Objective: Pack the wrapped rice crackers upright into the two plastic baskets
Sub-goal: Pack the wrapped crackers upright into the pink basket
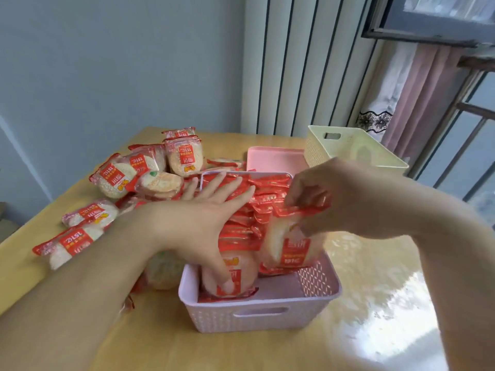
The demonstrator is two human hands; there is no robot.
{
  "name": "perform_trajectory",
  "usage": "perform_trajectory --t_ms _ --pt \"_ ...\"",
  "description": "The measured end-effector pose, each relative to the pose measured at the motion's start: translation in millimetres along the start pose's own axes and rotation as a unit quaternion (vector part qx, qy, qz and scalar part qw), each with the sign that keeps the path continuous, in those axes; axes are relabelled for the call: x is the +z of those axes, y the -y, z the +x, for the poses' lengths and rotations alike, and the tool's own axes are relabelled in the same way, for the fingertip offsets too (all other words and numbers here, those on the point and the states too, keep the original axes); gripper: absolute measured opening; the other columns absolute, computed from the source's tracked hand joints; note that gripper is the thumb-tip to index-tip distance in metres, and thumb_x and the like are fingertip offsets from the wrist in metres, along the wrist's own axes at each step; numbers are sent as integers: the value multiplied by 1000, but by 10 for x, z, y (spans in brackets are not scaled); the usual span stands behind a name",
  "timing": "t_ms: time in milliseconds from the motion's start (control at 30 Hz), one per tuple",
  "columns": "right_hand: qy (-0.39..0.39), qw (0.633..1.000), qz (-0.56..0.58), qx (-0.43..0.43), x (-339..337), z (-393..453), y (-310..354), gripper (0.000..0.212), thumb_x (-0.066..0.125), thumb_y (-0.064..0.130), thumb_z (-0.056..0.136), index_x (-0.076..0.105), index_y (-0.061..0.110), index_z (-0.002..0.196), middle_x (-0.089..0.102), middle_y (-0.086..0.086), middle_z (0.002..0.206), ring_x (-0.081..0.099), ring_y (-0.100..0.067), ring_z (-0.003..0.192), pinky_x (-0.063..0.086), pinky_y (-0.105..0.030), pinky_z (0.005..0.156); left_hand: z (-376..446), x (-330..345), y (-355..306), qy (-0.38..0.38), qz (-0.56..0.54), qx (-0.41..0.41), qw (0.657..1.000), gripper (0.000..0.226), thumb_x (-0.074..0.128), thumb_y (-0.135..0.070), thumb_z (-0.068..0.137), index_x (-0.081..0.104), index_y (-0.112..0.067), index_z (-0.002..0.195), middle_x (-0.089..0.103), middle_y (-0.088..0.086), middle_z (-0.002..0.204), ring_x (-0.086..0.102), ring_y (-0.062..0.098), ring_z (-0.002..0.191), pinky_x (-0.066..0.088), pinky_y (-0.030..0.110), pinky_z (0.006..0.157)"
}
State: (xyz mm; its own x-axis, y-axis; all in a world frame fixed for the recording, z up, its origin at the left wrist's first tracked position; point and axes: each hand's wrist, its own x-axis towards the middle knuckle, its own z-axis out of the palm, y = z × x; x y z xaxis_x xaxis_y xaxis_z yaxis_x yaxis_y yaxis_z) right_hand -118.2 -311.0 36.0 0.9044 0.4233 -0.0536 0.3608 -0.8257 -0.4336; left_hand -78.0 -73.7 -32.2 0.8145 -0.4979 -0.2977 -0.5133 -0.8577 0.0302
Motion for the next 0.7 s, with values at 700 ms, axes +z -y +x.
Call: perform_trajectory --t_ms 700 --pt "-15 964 -264 3 519 99 163 34 82 39 73 58 31 96 53 13 84 53 -18 80 36 -30 58 17 15 -114 2 -14 -21 1000 149 84 -60 63 -36 -39 148 -36 -11 161 -40 18 145 -7 56 123"
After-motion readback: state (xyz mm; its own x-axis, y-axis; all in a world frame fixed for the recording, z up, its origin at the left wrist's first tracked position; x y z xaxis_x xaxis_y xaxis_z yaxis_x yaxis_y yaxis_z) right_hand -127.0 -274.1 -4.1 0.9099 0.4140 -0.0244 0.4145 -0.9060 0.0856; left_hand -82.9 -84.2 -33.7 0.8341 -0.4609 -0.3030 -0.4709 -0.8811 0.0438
